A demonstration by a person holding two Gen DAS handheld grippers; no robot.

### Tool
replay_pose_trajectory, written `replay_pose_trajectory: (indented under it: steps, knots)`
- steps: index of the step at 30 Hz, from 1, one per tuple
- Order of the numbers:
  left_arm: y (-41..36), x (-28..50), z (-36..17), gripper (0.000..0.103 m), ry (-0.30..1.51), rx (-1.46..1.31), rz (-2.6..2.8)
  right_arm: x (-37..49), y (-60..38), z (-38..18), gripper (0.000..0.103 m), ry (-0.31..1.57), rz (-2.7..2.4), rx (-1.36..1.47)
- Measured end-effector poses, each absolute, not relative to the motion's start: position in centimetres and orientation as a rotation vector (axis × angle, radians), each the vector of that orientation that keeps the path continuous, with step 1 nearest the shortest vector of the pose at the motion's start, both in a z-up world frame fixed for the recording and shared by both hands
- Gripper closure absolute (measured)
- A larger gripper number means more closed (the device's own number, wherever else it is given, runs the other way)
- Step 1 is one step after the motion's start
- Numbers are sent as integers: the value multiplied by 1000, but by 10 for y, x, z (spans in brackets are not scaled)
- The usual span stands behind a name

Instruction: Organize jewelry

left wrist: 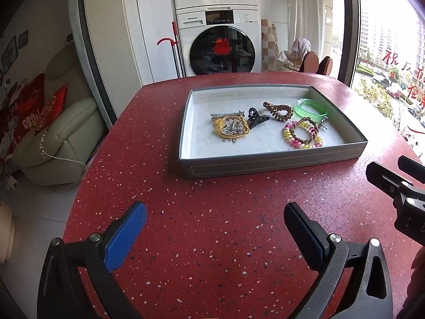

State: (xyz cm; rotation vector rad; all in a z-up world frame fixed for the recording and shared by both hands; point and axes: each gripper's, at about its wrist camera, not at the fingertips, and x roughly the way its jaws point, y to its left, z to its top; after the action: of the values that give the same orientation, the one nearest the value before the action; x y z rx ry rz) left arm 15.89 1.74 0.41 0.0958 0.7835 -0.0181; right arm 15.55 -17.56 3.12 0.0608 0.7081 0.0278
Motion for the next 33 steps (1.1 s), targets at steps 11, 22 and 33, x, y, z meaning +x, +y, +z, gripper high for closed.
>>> replay_pose_trajectory:
  steps: [11, 22, 33]
  knots:
    - [19, 165, 23, 0, 706, 72, 11, 159, -181, 48, 14, 652, -23, 60]
    - [21, 173, 19, 0, 705, 52, 29, 166, -175, 47, 14, 658, -21, 36]
    - [25, 180, 21, 0, 707, 21, 12, 169, -173, 49, 14, 657, -19, 23]
